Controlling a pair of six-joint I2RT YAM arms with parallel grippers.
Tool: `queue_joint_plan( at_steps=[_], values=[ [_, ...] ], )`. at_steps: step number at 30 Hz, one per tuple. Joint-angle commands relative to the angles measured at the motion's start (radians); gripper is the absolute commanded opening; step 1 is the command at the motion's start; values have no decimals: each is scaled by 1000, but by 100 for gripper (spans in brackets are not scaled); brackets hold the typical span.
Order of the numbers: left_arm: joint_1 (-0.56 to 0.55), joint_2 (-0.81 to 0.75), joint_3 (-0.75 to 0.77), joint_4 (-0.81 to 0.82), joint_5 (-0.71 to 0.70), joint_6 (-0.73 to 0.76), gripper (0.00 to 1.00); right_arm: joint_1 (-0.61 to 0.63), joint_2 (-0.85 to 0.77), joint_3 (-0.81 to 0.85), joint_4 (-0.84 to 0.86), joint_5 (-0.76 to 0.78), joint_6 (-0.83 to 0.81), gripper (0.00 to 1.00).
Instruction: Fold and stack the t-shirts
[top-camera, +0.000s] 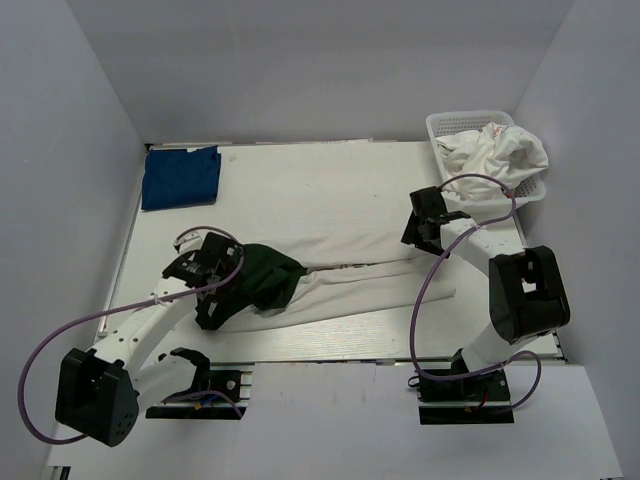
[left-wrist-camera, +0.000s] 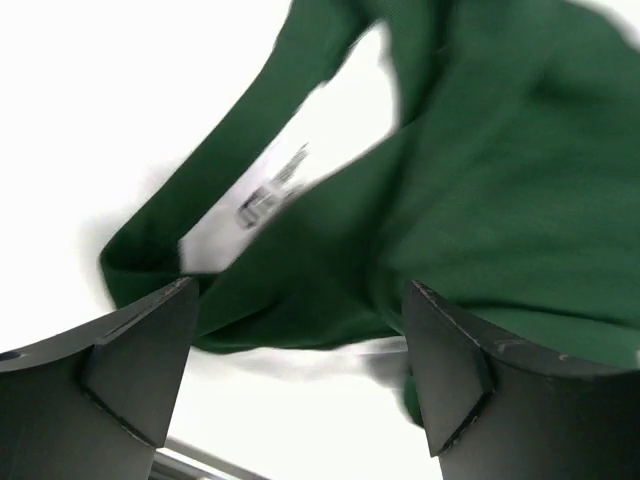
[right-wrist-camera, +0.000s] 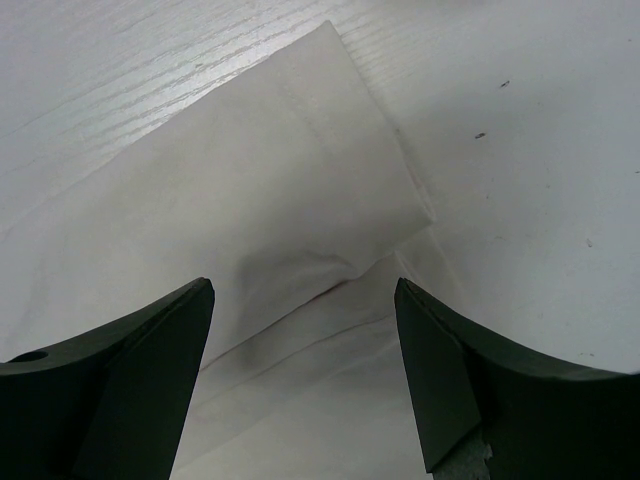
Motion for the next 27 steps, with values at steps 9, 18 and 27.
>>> queue_joint_plan(
  at_steps=[9,18,27],
  values=[
    [-18,11,-47,406,556,343,95,103,-96,24,29,-58,-113,78],
    [-27,6,-101,461,515,343,55,276,-128,15,102,-225,-286,78],
    [-27,-58,-102,389,446,323,19,549,-56,114,111,-432,-494,76]
  ],
)
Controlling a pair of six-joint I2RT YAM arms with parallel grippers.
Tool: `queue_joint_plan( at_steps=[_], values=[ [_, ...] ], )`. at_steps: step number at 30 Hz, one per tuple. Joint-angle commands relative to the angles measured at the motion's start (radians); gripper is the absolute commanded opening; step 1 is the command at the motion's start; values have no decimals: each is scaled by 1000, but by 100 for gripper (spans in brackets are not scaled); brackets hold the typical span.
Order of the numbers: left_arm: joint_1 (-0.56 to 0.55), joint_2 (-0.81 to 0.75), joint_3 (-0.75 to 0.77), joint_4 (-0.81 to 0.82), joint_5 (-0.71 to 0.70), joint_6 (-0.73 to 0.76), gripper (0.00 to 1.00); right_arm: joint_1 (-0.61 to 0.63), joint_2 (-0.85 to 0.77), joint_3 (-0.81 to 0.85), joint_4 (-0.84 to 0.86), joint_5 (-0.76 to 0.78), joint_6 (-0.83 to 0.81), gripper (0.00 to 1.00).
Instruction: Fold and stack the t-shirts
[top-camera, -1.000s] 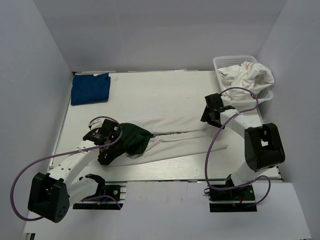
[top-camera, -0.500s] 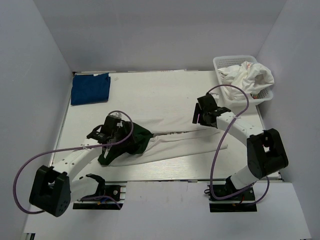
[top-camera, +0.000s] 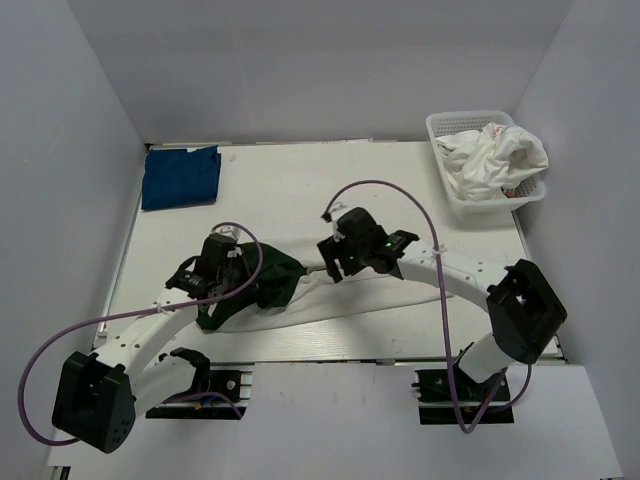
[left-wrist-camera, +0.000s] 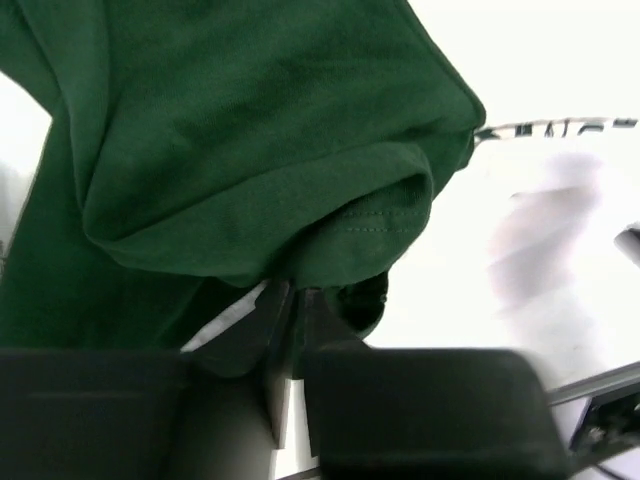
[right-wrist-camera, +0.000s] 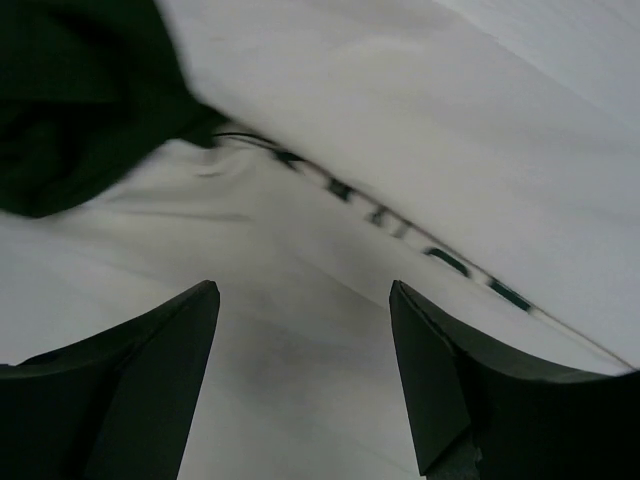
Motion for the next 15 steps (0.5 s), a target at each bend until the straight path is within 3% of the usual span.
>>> queue_joint_plan(
  at_steps=[1,3,6,10,15],
  values=[
    [-5,-17,5,-1,3,0,13,62,34,80,23,-240,-86,74],
    [-5,-17,16,31,35,0,0,83,48,115,25,-307,-68,73],
    [-5,-48,54,40,51,0,0,92,41,119,84,-438,-43,73],
    [-5,-109,117,43,51,-9,0,100,50,138,124,-363,18,75],
    [-5,-103,180,39,40,-9,0,108,172,252,90,-324,125,74]
  ],
)
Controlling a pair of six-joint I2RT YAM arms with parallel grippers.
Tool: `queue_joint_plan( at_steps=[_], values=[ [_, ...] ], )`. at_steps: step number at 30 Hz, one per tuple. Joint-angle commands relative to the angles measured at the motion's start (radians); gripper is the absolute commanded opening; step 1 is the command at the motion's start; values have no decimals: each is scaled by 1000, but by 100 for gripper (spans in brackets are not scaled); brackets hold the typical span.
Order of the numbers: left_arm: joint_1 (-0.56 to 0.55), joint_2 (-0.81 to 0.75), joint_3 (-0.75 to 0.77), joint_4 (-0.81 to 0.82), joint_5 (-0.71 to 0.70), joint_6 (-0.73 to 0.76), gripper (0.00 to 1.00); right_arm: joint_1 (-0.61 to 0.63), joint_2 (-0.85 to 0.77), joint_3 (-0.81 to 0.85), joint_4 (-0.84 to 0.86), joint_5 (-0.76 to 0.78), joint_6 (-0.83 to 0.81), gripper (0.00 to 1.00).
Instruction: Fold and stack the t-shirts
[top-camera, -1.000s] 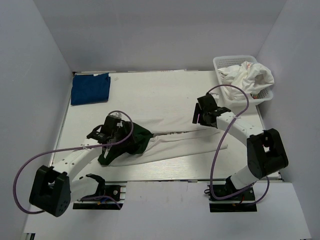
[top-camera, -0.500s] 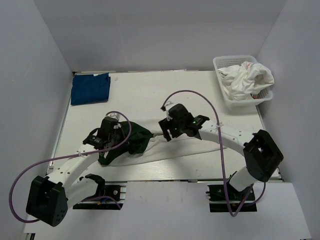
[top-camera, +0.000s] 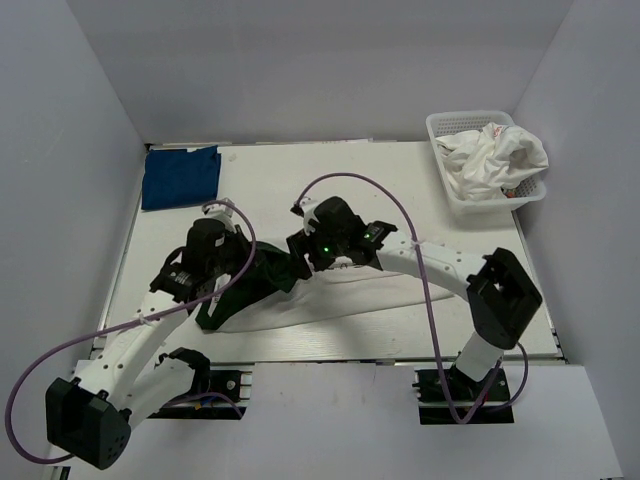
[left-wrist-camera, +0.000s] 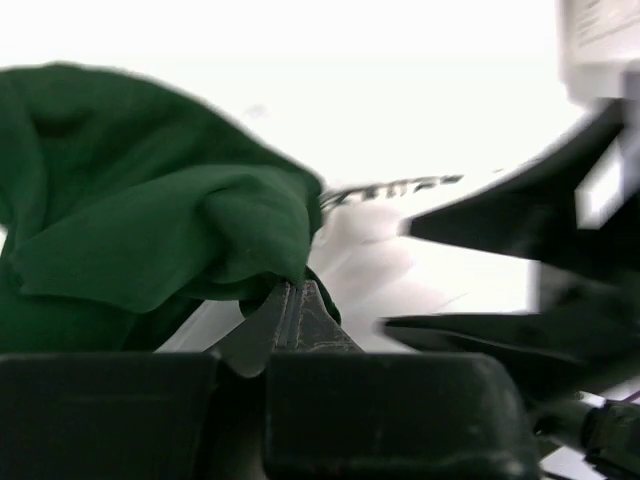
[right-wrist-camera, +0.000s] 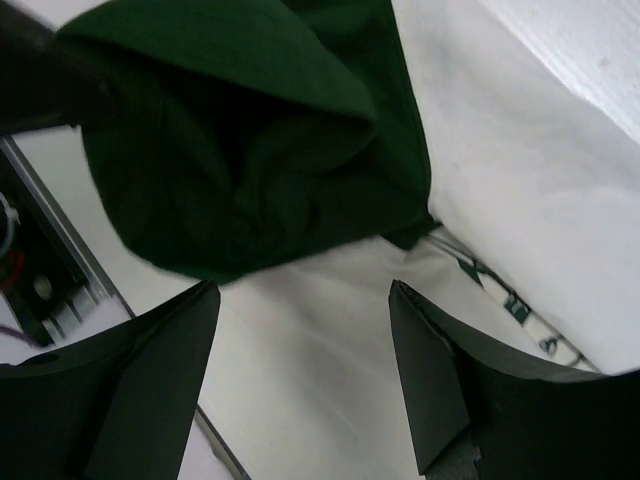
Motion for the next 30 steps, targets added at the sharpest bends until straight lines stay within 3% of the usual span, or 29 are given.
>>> queue_joint_plan(
  at_steps=[1,6,13,17,23,25,27,30],
  values=[
    [-5,7,53,13,8,-5,0,6,64,94,35,-3,118,74],
    [-5,6,53,3,8,-5,0,18,132,175,18,15,230,74],
    [-5,-54,62,-27,-12,-5,0,67,209,268,-79,95,251,74],
    [-5,-99,62,-48,-22,-5,0,82,256,347,-220,119,291,73],
    [-5,-137,71,-77,-51,-5,0,90,252,332,-292,130,319,46],
    [-5,-146,71,-88,-51,-5,0,83,218,292,-291,162,325,32],
    [-5,-157,59,-88,-60,-14,0,78,180,255,-284,255,346,11],
    [-5,-168,49,-115,-60,-25,0,76,141,222,-268,315,339,1]
  ],
)
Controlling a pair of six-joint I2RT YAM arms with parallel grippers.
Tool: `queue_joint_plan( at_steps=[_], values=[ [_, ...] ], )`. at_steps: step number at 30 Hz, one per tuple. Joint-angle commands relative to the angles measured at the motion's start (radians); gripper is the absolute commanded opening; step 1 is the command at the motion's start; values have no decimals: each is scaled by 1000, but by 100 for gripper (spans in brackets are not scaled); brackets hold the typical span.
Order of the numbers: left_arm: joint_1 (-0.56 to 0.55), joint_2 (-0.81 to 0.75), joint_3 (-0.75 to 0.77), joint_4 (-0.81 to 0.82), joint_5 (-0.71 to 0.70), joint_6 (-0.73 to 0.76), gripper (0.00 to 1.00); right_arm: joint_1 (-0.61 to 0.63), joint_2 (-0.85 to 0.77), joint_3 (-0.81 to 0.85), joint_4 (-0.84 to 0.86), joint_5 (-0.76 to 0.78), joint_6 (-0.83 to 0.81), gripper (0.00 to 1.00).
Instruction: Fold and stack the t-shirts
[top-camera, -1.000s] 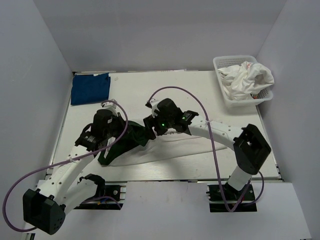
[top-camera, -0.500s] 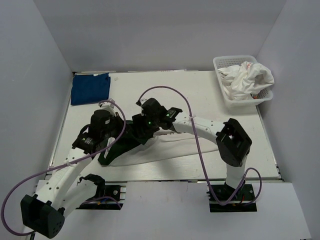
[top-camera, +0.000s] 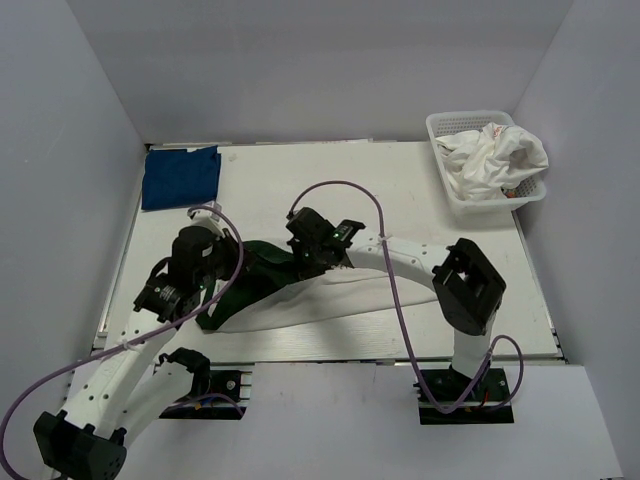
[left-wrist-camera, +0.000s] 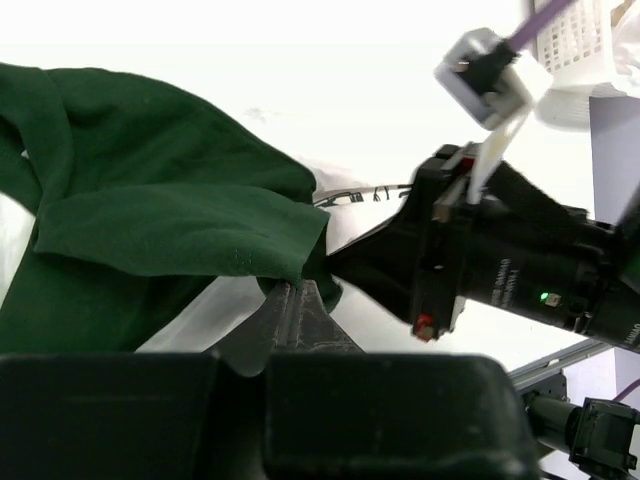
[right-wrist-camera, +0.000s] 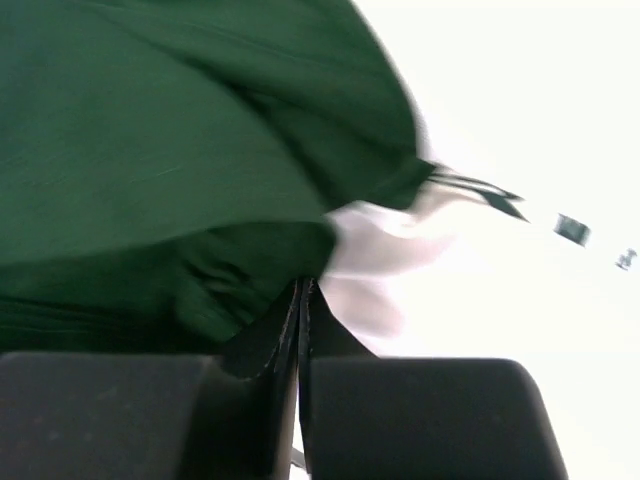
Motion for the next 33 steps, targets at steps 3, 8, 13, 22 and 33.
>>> queue_joint_plan(
  at_steps=[3,8,13,22,33],
  values=[
    [-5,-49,-2,-63,-32,-25,0,-4,-132,-76,66,103,-24,0],
    [-5,-129,-56,-132,-32,-81,0,-1,-219,-216,210,5,-64,0],
    [-5,-179,-143,-208,-8,-152,0,3,-184,-208,192,-9,-78,0],
    [-5,-228,-226,-342,98,-278,18,12,-195,-214,71,11,-115,0],
    [-5,-239,-225,-321,118,-279,92,15,-144,-179,112,-10,-349,35]
  ],
)
